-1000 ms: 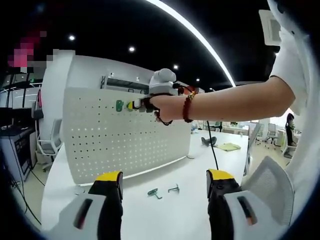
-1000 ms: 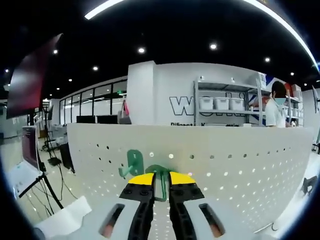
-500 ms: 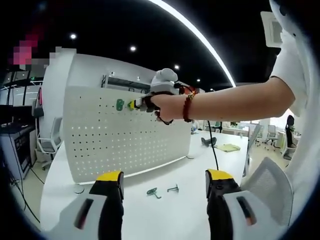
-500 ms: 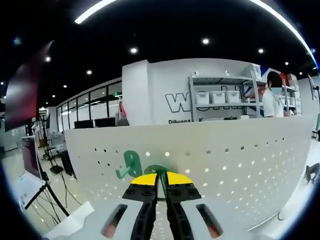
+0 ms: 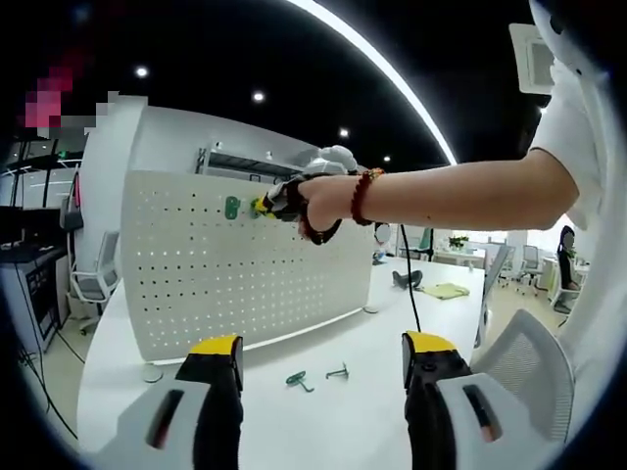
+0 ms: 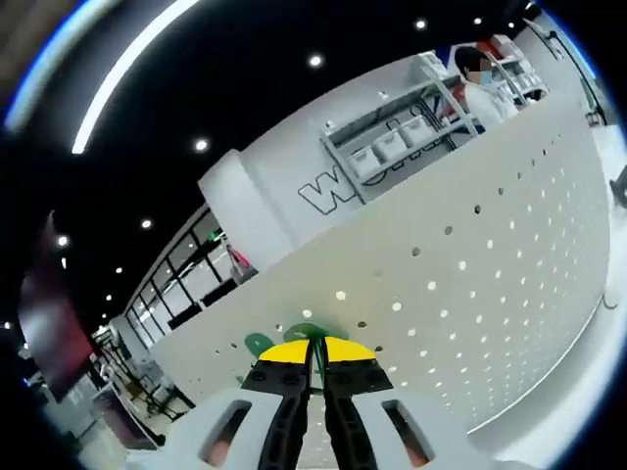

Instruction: Insert the hook assembly into the mounting plate slot until the hook locks in place.

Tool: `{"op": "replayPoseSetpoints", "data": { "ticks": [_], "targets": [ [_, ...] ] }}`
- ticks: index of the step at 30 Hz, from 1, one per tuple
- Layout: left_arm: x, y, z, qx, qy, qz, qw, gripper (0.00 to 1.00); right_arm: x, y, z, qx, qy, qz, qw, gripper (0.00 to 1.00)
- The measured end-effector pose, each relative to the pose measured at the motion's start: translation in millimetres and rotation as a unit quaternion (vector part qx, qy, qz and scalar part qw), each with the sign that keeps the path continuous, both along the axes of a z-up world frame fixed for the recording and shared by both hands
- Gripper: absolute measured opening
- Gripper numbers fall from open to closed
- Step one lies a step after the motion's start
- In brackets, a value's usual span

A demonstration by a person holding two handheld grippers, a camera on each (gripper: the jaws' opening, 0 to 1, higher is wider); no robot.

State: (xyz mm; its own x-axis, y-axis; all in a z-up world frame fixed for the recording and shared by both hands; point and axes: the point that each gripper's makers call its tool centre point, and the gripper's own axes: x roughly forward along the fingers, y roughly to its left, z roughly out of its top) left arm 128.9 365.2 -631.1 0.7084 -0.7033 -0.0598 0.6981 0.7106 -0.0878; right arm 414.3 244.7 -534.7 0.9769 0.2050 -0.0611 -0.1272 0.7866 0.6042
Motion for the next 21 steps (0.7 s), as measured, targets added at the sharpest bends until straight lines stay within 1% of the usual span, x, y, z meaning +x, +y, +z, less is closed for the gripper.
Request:
{"op": "replayPoseSetpoints", "data": {
  "ticks": [1,2,3,4,5,10,13,16,17,19,20,21],
  "targets": [
    [0.0,0.3,-0.2,0.0,0.001,0.0,1.0,0.67,0.7,-0.8,-0.4,0.029,0.004,-0.001,0.9996,0.02],
    [0.1,0.4,-0.3,0.001,0.001,0.001,1.0,0.67,0.7,-2.5,-1.1,0.074,0.013,-0.004,0.9971,0.02],
    [0.1,0.4,-0.4,0.0,0.001,0.001,1.0,0.67,0.5,-3.3,-1.7,0.094,0.019,-0.002,0.9954,0.02],
    [0.1,0.4,-0.3,0.0,0.001,0.001,1.0,0.67,-0.3,-2.1,-2.0,0.103,0.023,0.003,0.9944,0.02],
    [0.1,0.2,0.1,0.0,0.001,0.001,1.0,0.67,0.6,-5.4,-2.3,0.088,0.02,0.002,0.9959,0.02],
    [0.2,-2.3,-0.5,-0.001,0.003,-0.001,1.0,0.67,1.1,-4.8,0.1,0.086,0.037,0.008,0.9956,0.02],
    [-0.1,-4.0,-0.3,0.0,0.003,-0.003,1.0,0.67,1.6,-4.4,0.5,0.082,0.053,0.014,0.9951,0.02],
    [-0.2,-4.8,-0.3,-0.001,0.003,-0.003,1.0,0.66,2.8,-3.2,2.1,0.059,0.067,0.03,0.9955,0.02],
    [-0.3,-4.9,-0.4,-0.001,0.004,-0.003,1.0,0.66,3.9,-6.5,7.2,0.054,0.057,0.026,0.9966,0.0],
    [-0.4,-5.6,-0.9,-0.003,0.006,-0.004,1.0,0.66,5.2,-7.4,8.1,0.045,0.072,0.036,0.9957,0.0],
    [-0.4,-6.2,-1.5,-0.003,0.007,-0.005,1.0,0.66,6.3,-7.1,7.9,0.036,0.073,0.04,0.9959,0.0],
    [-0.3,-7.3,-2.2,-0.004,0.008,-0.007,0.9999,0.66,8.6,-8.2,6.2,0.017,0.073,0.043,0.9963,0.0]
  ]
}}
